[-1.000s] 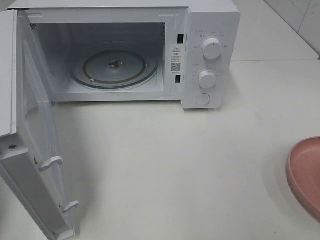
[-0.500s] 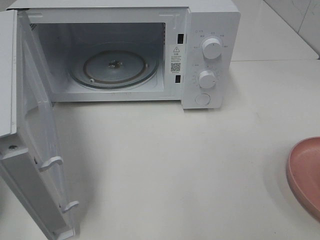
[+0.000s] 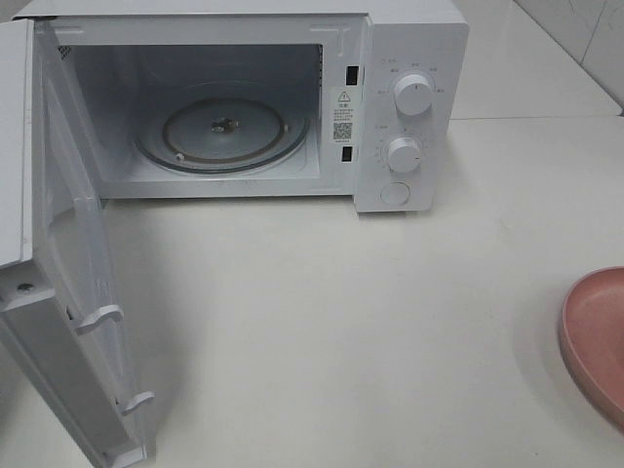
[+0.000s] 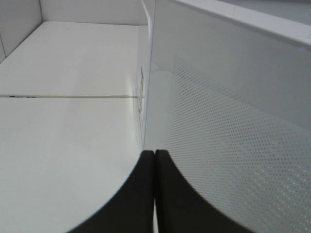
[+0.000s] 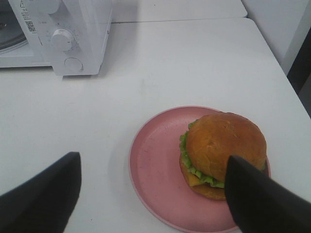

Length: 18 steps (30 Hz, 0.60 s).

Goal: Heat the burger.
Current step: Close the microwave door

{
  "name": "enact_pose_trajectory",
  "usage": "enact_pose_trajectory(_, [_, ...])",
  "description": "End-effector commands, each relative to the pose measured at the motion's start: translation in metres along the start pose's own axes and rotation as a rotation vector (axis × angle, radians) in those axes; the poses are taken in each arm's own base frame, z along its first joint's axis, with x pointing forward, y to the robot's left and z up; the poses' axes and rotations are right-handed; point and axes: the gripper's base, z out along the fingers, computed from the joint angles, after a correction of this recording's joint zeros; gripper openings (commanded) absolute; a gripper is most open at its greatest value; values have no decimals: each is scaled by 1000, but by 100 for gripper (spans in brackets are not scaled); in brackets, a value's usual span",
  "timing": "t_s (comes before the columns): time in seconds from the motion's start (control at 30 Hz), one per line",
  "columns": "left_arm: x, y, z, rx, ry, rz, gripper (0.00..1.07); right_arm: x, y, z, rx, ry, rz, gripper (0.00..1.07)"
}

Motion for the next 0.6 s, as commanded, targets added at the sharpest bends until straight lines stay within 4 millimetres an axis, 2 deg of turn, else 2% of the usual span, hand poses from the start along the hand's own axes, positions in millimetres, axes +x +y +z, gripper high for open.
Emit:
enact_pose_trajectory(0.03, [-5,-8,16,76,-14,27,0,2,0,-2,6,-35,-5,76])
enact_pose_trajectory(0.23, [-2,-20,33,145,18,41,0,2,0,-2,6,-35,-5,76])
enact_pose_trajectory(0.27, [0,-29,39,182,27,48,0,2,0,-2,6,-35,-5,76])
enact_pose_trajectory(0.4, [1,-38,47,218,33,50,0,2,0,-2,6,-35,-6,76])
enact_pose_trajectory(0.6, [-6,-58,67,285,9,60,0,2,0,-2,6,-35,-6,76])
